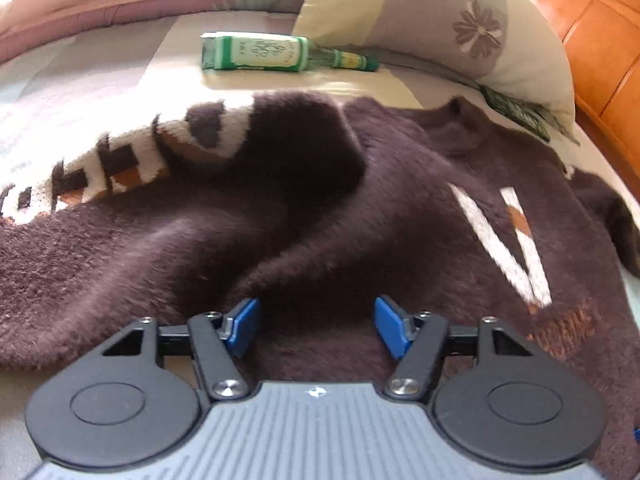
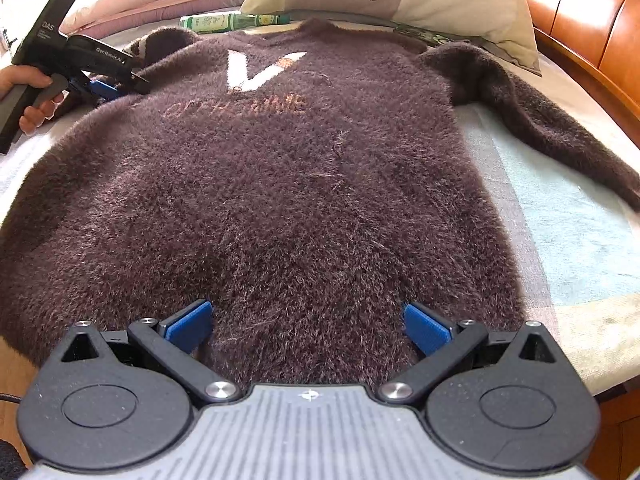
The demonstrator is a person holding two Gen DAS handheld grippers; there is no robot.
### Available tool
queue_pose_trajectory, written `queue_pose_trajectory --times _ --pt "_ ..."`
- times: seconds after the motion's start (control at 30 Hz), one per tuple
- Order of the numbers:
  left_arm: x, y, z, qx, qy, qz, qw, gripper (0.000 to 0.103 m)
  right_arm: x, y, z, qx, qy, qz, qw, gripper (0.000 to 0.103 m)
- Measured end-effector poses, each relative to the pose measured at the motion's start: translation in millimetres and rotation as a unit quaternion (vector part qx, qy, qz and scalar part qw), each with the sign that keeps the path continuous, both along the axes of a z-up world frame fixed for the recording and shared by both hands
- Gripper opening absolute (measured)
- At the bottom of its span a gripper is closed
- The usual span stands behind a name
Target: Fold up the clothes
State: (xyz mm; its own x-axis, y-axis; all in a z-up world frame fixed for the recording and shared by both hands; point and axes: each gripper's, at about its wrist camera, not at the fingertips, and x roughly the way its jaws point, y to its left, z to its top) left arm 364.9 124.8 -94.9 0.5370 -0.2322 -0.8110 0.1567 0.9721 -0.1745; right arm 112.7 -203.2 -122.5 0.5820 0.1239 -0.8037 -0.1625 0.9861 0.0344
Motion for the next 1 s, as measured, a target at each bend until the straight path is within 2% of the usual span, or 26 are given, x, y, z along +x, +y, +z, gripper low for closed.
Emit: queue_pose_trajectory --times 0.13,0.2,0.23,0.27,0.3,0.37,0.47,0.53,0.63,0.67,0.7,0.77,0.9,1.0 --pt "6 6 8 0.014 -0.005 0.008 0.9999 0.06 -1 0 0 -0.002 -0.002 0.001 1.0 0.103" --pt "1 5 19 0.053 -0.031 0.023 0.9978 0.07 -1 0 0 -0.004 -0.003 0.001 1.0 0.103" --pt "-1 5 24 0.071 -0.044 0.029 0.9961 0.07 -2 0 0 -0.004 -0.003 0.001 1.0 0.103" --pt "-6 6 29 0.051 -0.045 0.024 0.9974 0.071 -2 0 0 -0.004 -0.004 0.0 1.0 0.103" --pt "-12 9 34 0.009 -0.037 0.006 0.9992 0.073 -3 0 0 -0.003 -0.005 0.001 1.0 0.103" --pt "-27 11 38 -0.071 -0.02 -0.027 0.9969 0.077 -3 1 -1 -0.002 -0.008 0.0 1.0 0.103" --pt "-47 4 29 -0.144 0.03 -0.061 0.9873 0.081 -2 2 -1 -0.004 -0.008 -0.001 1.0 0.103" --pt "-60 1 15 -0.187 0.074 -0.077 0.9764 0.082 -2 2 -1 -0.004 -0.008 -0.002 1.0 0.103" --pt "-78 -4 -13 -0.223 0.128 -0.074 0.9634 0.085 -3 1 -2 -0.002 -0.01 -0.002 1.0 0.103" --pt "-84 -8 -15 -0.234 0.127 -0.076 0.9609 0.087 -3 2 -2 -0.003 -0.011 -0.002 1.0 0.103" --pt "-89 -11 -18 -0.245 0.125 -0.077 0.9581 0.094 -3 2 -2 -0.005 -0.012 -0.002 1.0 0.103" --pt "-100 -18 -23 -0.266 0.123 -0.081 0.9526 0.098 -4 3 -2 -0.006 -0.012 -0.004 1.0 0.103" --pt "-109 -35 -17 -0.226 0.106 -0.102 0.9629 0.1 -5 4 -1 -0.008 -0.014 -0.007 1.0 0.103" --pt "-111 -17 1 -0.232 0.083 -0.089 0.965 0.099 -7 3 -1 -0.007 -0.014 -0.008 1.0 0.103"
